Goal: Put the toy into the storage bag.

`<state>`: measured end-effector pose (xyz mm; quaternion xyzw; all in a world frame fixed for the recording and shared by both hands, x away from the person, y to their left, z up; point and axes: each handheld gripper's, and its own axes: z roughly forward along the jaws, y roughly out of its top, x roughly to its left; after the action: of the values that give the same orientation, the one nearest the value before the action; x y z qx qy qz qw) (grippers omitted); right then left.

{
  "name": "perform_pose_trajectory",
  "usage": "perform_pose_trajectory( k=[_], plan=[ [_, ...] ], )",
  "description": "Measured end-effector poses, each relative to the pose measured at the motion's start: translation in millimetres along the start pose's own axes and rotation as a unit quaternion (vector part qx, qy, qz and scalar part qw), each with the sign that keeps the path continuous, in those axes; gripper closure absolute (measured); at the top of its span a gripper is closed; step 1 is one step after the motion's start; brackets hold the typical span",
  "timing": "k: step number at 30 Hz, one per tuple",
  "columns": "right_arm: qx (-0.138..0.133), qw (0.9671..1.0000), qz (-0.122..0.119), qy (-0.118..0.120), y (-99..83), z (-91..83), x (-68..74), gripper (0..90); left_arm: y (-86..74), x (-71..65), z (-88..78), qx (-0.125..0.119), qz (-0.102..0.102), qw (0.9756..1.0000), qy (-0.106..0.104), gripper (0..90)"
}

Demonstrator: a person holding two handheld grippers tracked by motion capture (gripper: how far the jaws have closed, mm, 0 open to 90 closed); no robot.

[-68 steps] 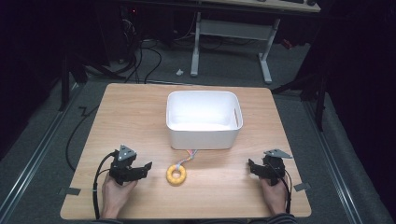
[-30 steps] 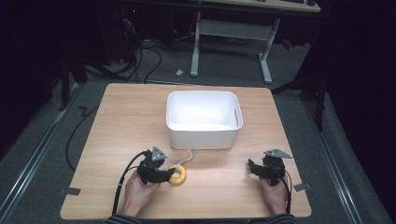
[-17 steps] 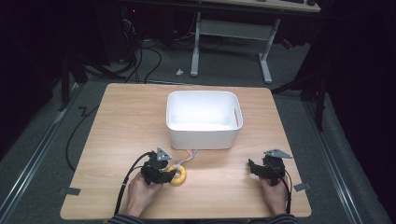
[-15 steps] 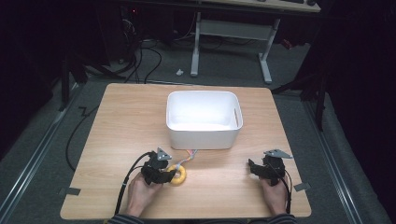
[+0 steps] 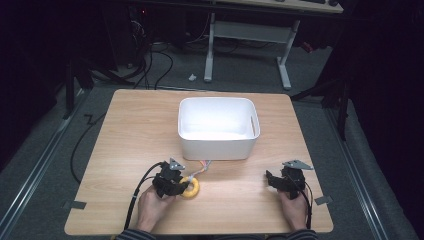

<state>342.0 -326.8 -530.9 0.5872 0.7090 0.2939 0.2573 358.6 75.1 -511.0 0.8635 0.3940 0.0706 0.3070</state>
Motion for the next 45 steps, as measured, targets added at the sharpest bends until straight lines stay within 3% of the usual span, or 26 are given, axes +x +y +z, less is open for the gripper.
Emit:
perform_pose_trajectory(
  k=[10, 23, 35, 41, 45],
  plan=[
    [0.0, 1.0, 0.0, 0.0, 0.0, 0.0, 0.0, 24.0, -1.0, -0.7, -3.1, -0.007, 0.007, 1.0, -0.002, 66.3],
    [0.0, 1.0, 0.0, 0.0, 0.0, 0.0, 0.0, 24.0, -3.8, 4.4, -27.5, -0.017, -0.003, 0.9996, -0.021, 66.3],
    [0.0, 1.0, -0.001, 0.001, 0.1, 0.1, 0.0, 24.0, -7.0, 13.3, -50.4, -0.03, -0.017, 0.9994, -0.008, 66.3],
    [0.0, 1.0, -0.001, 0.001, 0.1, 0.1, 0.0, 24.0, -8.2, 16.4, -62.6, -0.032, -0.015, 0.9993, 0.007, 66.3],
    [0.0, 1.0, -0.001, 0.002, 0.1, 0.1, 0.1, 24.0, -11.2, 22.7, -73.0, -0.042, -0.029, 0.9986, 0.016, 66.3]
  ],
)
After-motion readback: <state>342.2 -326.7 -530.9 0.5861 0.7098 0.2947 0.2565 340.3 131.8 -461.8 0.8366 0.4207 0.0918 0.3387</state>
